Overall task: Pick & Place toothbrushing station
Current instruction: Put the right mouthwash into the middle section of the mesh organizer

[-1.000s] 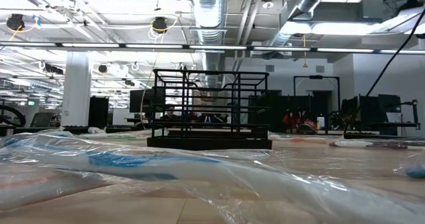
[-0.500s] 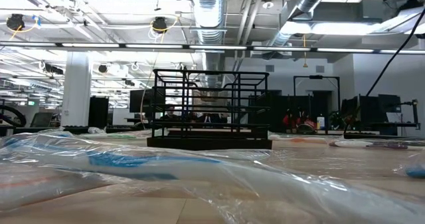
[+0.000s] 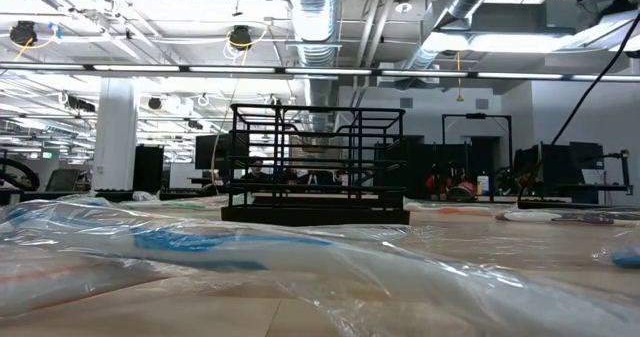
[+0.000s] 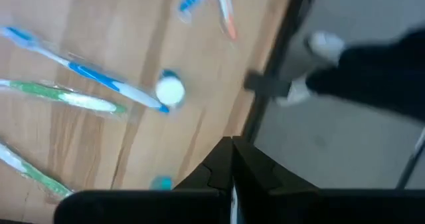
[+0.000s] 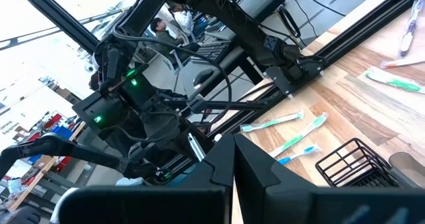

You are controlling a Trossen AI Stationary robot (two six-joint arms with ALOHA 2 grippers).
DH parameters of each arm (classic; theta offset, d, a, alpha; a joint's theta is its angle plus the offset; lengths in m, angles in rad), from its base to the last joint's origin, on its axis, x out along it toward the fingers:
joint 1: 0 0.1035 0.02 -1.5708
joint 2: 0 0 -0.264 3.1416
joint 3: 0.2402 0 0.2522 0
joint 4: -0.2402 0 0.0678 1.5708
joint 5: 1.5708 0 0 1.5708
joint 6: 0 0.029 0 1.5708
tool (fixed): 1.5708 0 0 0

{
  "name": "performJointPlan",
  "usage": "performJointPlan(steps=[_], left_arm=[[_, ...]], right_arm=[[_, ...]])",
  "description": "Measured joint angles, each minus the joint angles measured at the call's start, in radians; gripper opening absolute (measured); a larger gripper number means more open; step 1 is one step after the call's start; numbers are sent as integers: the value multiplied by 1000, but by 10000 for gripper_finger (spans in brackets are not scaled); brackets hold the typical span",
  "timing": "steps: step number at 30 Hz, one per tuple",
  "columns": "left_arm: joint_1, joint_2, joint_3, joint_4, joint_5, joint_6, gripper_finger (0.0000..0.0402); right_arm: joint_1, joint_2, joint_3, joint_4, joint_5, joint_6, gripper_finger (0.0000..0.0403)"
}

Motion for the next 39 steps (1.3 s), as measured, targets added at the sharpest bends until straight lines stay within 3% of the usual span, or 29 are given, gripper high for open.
performJointPlan(steps=[4,6,15,25,32,36,39], left_arm=[[-64,0,-2,29,-302,-201,2],[-95,-2,-18,32,-395,-282,2],[-99,-2,-89,58,-231,-322,15],[-60,-2,-89,72,-229,-313,12],[-55,-2,-121,99,-263,-319,13],[-72,-2,-181,194,-304,-340,46],[-100,-1,-233,249,-401,-436,82]], right_arm=[[0,0,0,0,0,-1,0],[0,0,0,0,0,-3,0],[1,0,0,0,-1,-3,0],[0,0,0,0,-1,-3,0],[-2,0,0,0,-1,-3,0],[-2,0,0,0,-1,-3,0],[-2,0,0,0,-1,-3,0]])
